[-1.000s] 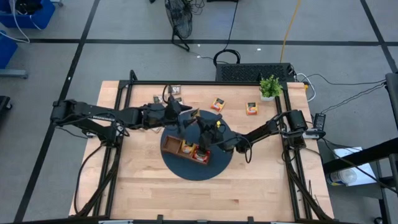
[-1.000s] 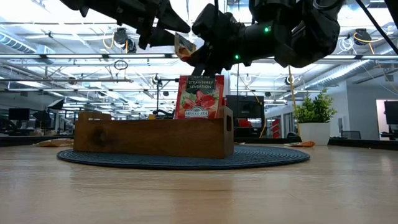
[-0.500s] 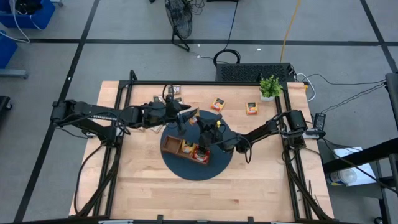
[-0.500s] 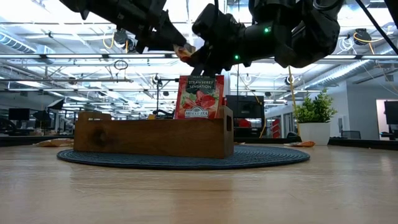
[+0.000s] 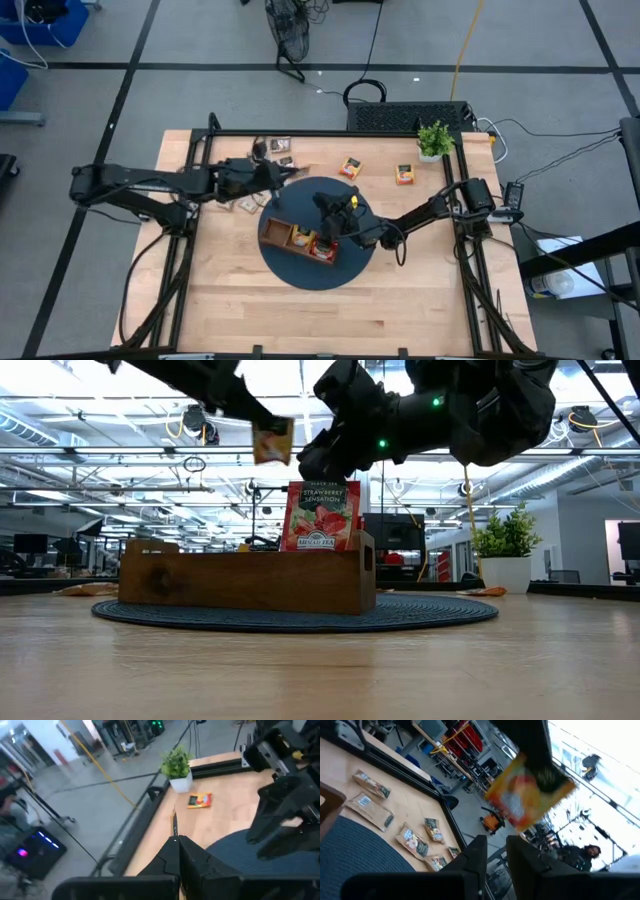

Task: Pick & Place Tea
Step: Put the yellow tea bag into the middle section of the wooden organizer

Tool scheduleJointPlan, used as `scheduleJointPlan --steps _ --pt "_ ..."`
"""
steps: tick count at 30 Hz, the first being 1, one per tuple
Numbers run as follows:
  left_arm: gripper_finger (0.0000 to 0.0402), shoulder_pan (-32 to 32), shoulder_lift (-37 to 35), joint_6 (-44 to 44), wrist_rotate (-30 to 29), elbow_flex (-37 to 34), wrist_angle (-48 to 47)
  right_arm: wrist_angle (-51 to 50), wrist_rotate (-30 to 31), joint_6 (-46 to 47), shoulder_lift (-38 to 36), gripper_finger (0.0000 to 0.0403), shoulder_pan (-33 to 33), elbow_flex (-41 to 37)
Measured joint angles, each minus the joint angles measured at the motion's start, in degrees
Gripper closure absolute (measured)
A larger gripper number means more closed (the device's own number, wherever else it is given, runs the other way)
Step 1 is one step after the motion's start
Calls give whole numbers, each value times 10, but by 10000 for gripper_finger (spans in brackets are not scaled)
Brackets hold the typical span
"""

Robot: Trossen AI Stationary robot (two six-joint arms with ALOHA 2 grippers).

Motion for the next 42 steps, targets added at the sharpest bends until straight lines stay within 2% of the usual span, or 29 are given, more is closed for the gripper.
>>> scheduleJointPlan --steps 1,3,7,10,17,21,28,42 --pt "398 -1 -15 14 7 0 -20 0 9 6 0 337 2 0" --pt "398 -1 -39 33 58 0 -70 4 35 14 -1 335 9 0" --pt "399 -2 -62 66 249 -23 -144 4 115 8 -24 334 23 -1" --pt "399 -7 -60 102 332 -69 -122 1 129 14 -47 333 32 -9" --pt "399 -6 -19 88 434 -158 60 -2 100 46 -64 333 34 -19" --pt "400 -10 14 64 450 -182 128 -19 100 73 -64 333 27 -19" --pt "400 -11 100 52 448 -184 185 -54 89 116 -64 332 18 -19" --pt "397 -11 202 41 448 -183 275 -63 83 116 -64 332 17 -19"
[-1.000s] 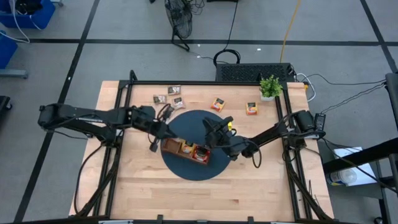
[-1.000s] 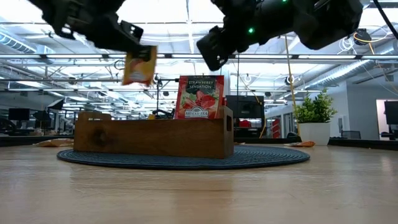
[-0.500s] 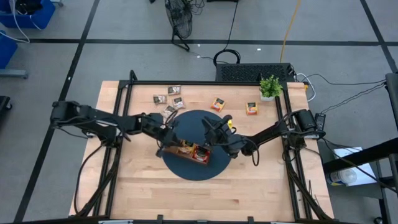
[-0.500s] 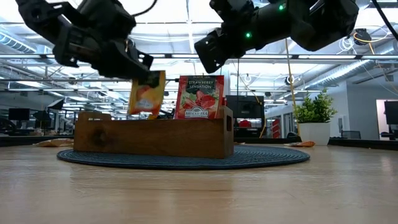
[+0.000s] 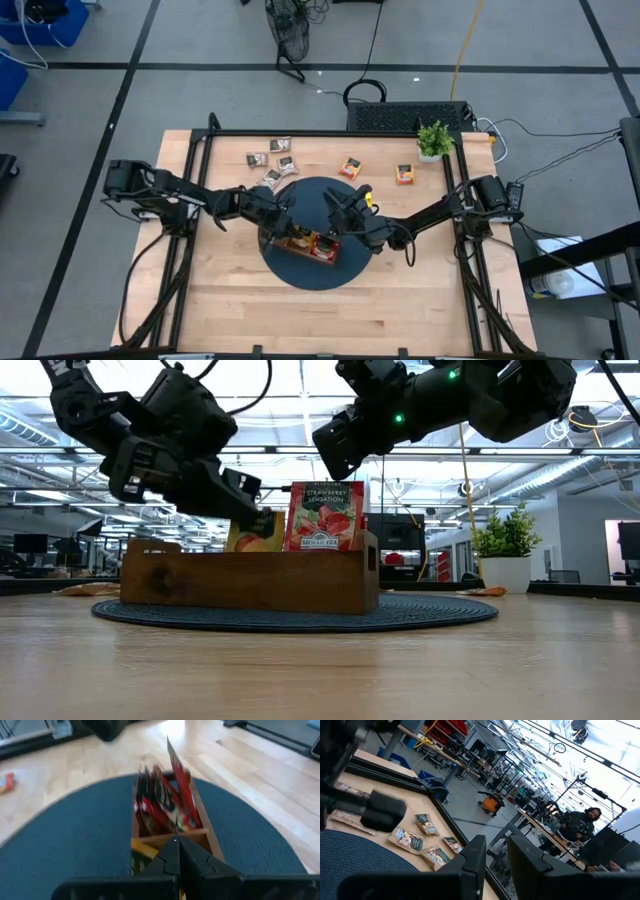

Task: Pick & Place Tea
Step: Put the yellow tea bag into the middle section of the wooden organizer

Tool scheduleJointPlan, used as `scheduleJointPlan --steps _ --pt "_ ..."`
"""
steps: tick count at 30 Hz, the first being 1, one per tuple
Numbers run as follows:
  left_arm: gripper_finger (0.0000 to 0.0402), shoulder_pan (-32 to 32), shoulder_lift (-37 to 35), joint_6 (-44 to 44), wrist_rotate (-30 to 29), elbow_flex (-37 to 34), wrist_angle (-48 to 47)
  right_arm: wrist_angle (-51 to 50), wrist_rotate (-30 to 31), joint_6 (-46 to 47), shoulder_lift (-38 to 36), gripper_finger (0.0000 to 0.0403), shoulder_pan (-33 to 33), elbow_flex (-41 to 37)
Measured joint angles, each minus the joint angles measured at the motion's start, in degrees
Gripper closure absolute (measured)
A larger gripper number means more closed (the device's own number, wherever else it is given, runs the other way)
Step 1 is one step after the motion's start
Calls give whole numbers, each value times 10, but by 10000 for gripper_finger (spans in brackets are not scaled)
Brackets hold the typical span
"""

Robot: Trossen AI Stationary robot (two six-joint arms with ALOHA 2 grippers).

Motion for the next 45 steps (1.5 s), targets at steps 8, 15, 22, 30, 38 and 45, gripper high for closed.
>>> scheduleJointPlan --steps 8,15,22,30,38,45 --pt "388 1 16 9 -35 0 9 -11 0 14 0 332 0 0" --pt "363 1 16 -16 -99 0 8 -20 0 14 0 332 0 0" --pt "356 -2 16 -25 -106 0 10 -20 0 14 0 332 0 0" --pt "355 -5 16 -60 -106 0 25 -20 0 14 0 332 0 0" --pt "354 -5 10 -61 -121 0 27 -33 0 26 0 332 0 0" --pt "309 -5 -91 -59 -121 0 18 -46 33 10 0 332 2 0"
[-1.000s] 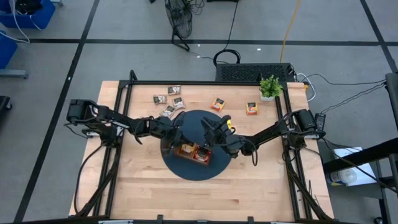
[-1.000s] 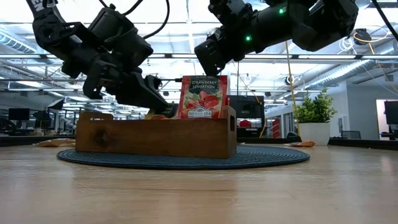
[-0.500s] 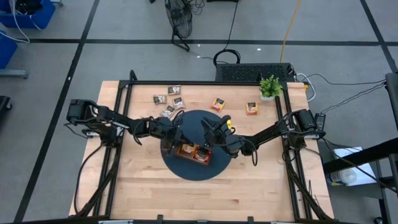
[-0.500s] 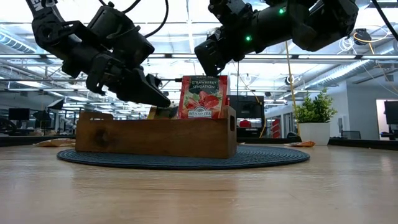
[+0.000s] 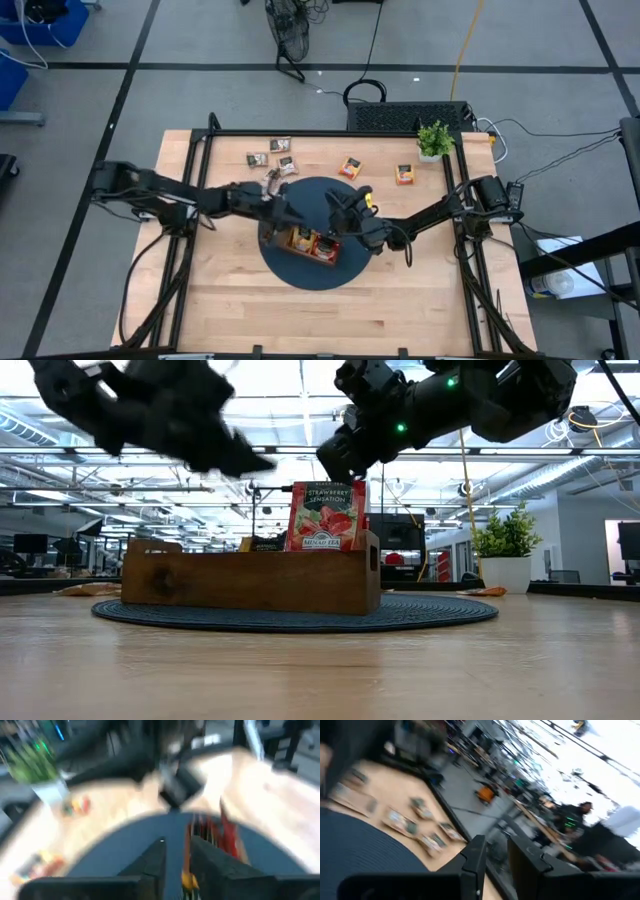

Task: Pick & Place Tea
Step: Put the yellow tea bag into the middle section of the wooden organizer

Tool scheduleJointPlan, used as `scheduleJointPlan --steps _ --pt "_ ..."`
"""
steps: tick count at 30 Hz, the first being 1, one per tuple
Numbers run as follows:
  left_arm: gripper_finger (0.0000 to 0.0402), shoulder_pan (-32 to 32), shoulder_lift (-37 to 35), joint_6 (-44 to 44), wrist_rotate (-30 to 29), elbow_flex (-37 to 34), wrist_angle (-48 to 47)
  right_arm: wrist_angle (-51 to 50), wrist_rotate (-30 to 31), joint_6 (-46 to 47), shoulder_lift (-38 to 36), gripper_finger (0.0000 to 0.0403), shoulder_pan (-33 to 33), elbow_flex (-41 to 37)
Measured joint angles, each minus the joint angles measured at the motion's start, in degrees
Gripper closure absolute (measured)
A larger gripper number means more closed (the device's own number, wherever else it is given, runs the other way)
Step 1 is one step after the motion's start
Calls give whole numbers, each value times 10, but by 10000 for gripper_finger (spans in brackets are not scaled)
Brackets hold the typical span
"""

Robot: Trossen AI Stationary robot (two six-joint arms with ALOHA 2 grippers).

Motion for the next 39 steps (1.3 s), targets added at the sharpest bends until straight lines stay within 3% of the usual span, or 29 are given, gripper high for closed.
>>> scheduleJointPlan --steps 5,9,13,15,18,20,22,23,24,25,27,30,33,36,39 --pt "222 0 -154 25 -1 0 -66 -10 130 -84 -28 332 18 0" --pt "158 1 -265 47 -59 0 -144 -52 244 -154 -77 333 30 0" --pt "114 1 -342 63 -117 0 -178 -194 249 -137 -160 348 26 -3" --pt "99 1 -364 64 -137 0 -176 -256 222 -100 -196 362 18 -3" --pt "81 1 -386 58 -145 0 -166 -365 70 26 -247 388 -4 -3" --pt "73 1 -393 57 -146 0 -159 -458 -145 182 -283 399 -36 -3" --pt "67 1 -394 57 -146 0 -151 -503 -433 320 -301 396 -91 -3" --pt "65 1 -394 57 -145 0 -148 -505 -549 362 -301 392 -119 -3" --pt "63 1 -393 57 -146 0 -146 -511 -631 391 -300 387 -141 -3" --pt "62 1 -393 57 -146 0 -146 -525 -672 409 -300 381 -157 -4" --pt "62 1 -391 57 -146 0 -146 -575 -656 408 -301 367 -180 -3" --pt "61 1 -392 57 -146 0 -146 -764 -507 353 -313 333 -195 8" --pt "61 1 -392 56 -146 0 -146 -965 -361 369 -312 280 -200 39" --pt "61 1 -392 56 -146 0 -145 -1111 -352 455 -307 223 -214 52" --pt "62 1 -392 58 -146 0 -145 -1169 -361 496 -305 176 -238 30"
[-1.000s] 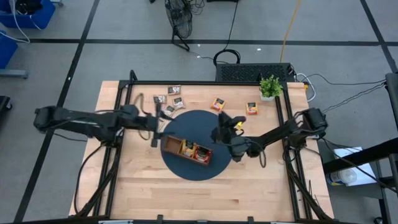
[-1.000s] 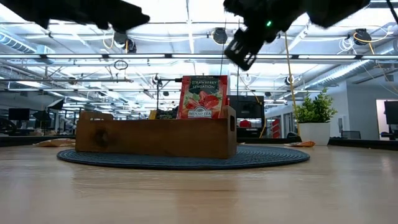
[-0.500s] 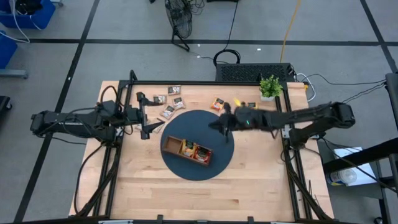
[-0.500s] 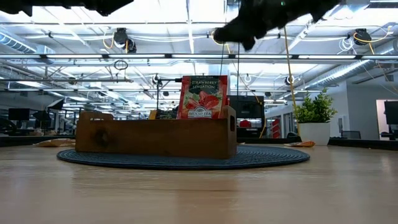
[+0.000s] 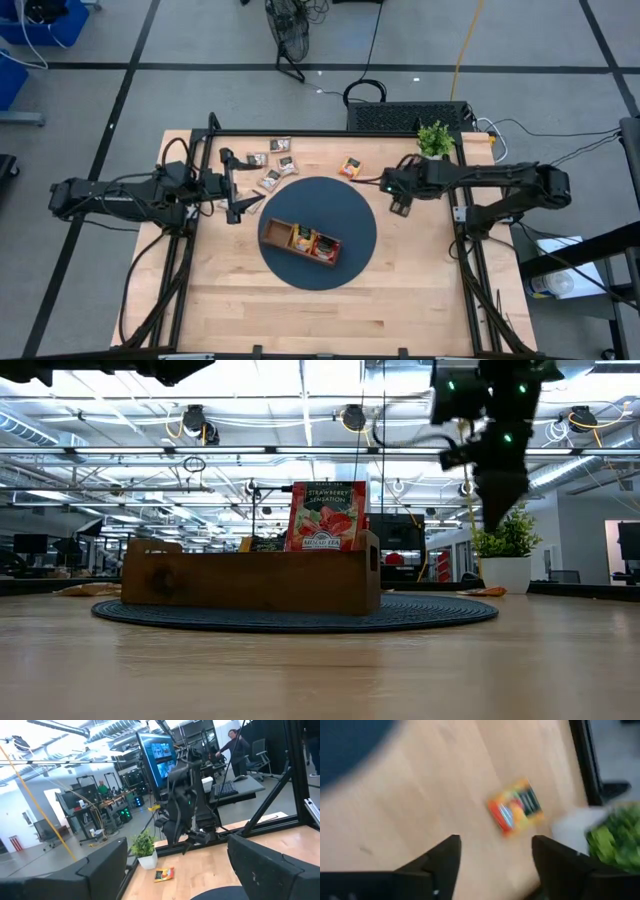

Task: Pick & Place Tea
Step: Put the yellow tea bag into the middle section of the wooden organizer

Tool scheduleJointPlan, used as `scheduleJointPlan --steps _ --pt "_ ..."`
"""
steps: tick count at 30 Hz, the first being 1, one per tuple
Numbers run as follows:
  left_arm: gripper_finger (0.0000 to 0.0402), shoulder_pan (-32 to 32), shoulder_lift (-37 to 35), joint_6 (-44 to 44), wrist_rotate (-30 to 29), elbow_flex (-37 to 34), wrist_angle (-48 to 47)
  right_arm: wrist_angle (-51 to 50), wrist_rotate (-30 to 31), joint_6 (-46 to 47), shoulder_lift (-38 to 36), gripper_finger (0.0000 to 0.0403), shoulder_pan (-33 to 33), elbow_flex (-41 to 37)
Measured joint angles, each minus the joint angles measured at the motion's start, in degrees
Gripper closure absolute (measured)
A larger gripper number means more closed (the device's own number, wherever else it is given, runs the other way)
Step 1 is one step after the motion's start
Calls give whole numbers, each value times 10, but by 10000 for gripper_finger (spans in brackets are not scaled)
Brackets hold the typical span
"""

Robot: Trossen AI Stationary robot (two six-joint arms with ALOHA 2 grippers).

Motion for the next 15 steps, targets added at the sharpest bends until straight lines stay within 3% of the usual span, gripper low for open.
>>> scheduleJointPlan --steps 4,8,15 --pt "66 0 0 0 0 0 0 48 -3 -68 0 142 -41 -81" --pt "64 0 0 1 0 0 0 140 -55 -156 1 137 -95 -149" --pt "63 0 0 1 0 0 0 192 -91 -237 0 152 -181 -148"
